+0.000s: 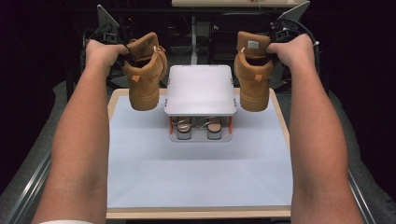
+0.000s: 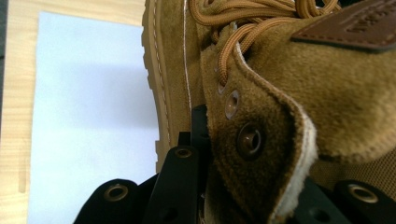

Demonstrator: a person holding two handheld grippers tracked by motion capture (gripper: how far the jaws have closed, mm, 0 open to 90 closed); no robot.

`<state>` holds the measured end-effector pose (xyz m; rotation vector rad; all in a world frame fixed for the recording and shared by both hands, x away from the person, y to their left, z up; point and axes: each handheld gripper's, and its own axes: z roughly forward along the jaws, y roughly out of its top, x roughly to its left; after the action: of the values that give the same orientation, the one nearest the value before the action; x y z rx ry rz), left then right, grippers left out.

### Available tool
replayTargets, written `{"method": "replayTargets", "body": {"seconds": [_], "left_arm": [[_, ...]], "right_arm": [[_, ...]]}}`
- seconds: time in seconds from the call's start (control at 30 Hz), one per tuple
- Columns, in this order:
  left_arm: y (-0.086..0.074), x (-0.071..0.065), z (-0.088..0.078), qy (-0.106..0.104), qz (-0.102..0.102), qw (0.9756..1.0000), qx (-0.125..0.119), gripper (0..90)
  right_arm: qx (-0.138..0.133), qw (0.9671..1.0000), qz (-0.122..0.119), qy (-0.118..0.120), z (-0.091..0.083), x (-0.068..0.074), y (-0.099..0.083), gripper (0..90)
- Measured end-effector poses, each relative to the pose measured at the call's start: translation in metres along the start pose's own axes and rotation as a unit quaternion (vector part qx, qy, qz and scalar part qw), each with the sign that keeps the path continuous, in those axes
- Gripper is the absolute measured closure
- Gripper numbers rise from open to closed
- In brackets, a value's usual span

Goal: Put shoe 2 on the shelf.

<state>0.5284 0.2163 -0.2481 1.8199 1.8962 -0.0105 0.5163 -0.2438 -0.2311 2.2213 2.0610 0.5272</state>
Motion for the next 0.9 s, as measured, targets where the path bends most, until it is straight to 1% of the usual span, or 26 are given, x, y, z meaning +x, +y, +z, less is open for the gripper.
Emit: {"method": "replayTargets", "body": {"seconds": [0.03, 0.07, 0.23, 0.3, 0.37, 0.4, 0.43, 0.47, 0.5, 0.53, 0.57, 0.63, 0.67, 0.7, 0.73, 0.77, 0.8, 0.9], "left_arm": [[0.000, -0.001, 0.001, 0.000, 0.005, 1.0000, 0.004, 83.8], [0.000, -0.002, 0.002, -0.002, 0.003, 1.0000, -0.001, 83.9], [0.000, -0.012, 0.009, -0.003, 0.003, 1.0000, 0.002, 83.8], [0.000, -0.018, 0.012, -0.002, 0.007, 1.0000, 0.001, 83.8], [0.001, -0.022, 0.016, -0.008, 0.012, 0.9999, 0.006, 83.8], [0.001, -0.025, 0.018, -0.010, 0.007, 0.9999, 0.003, 83.8], [0.001, -0.026, 0.020, -0.013, 0.010, 0.9999, 0.004, 83.8], [0.000, -0.029, 0.022, -0.015, 0.007, 0.9999, 0.001, 83.8], [0.000, -0.031, 0.024, -0.015, 0.006, 0.9999, 0.001, 83.8], [0.000, -0.034, 0.026, -0.013, 0.006, 0.9999, 0.003, 83.8], [0.000, -0.037, 0.028, -0.012, 0.011, 0.9999, 0.004, 83.8], [-0.001, -0.043, 0.032, -0.010, 0.013, 0.9999, 0.005, 83.8], [-0.001, -0.045, 0.035, -0.012, 0.011, 0.9999, 0.005, 83.8], [0.000, -0.047, 0.037, -0.015, 0.012, 0.9998, 0.006, 83.8], [0.001, -0.050, 0.039, -0.018, 0.010, 0.9998, 0.008, 83.8], [0.001, -0.052, 0.042, -0.021, 0.008, 0.9997, 0.007, 83.7], [0.002, -0.054, 0.043, -0.022, 0.011, 0.9997, 0.009, 83.7], [0.002, -0.062, 0.048, -0.024, 0.009, 0.9997, 0.003, 83.8]], "right_arm": [[-0.002, 1.0000, 0.000, 0.001, 0.002, 0.002, 0.001, 83.5], [-0.001, 1.0000, -0.003, 0.000, 0.003, 0.004, 0.001, 83.5], [-0.005, 0.9999, -0.010, -0.002, 0.007, 0.018, 0.003, 83.5], [-0.004, 0.9999, -0.014, -0.002, 0.008, 0.023, 0.004, 83.4], [-0.007, 0.9998, -0.020, 0.001, 0.010, 0.028, 0.004, 83.4], [-0.006, 0.9998, -0.020, 0.001, 0.010, 0.030, 0.004, 83.4], [-0.005, 0.9998, -0.020, 0.004, 0.011, 0.032, 0.004, 83.4], [-0.005, 0.9997, -0.022, 0.005, 0.012, 0.033, 0.004, 83.4], [-0.009, 0.9996, -0.024, 0.005, 0.014, 0.035, 0.004, 83.3], [-0.006, 0.9997, -0.023, 0.005, 0.015, 0.037, 0.004, 83.3], [-0.009, 0.9996, -0.026, 0.004, 0.017, 0.039, 0.004, 83.3], [-0.006, 0.9997, -0.024, 0.003, 0.019, 0.043, 0.005, 83.3], [-0.010, 0.9996, -0.026, 0.002, 0.021, 0.045, 0.004, 83.3], [-0.008, 0.9996, -0.026, 0.002, 0.022, 0.047, 0.005, 83.3], [-0.015, 0.9995, -0.026, 0.004, 0.025, 0.049, 0.004, 83.3], [-0.012, 0.9995, -0.027, 0.004, 0.026, 0.051, 0.004, 83.4], [-0.011, 0.9996, -0.025, 0.008, 0.027, 0.053, 0.005, 83.3], [-0.011, 0.9994, -0.032, 0.011, 0.033, 0.059, 0.005, 83.3]]}}
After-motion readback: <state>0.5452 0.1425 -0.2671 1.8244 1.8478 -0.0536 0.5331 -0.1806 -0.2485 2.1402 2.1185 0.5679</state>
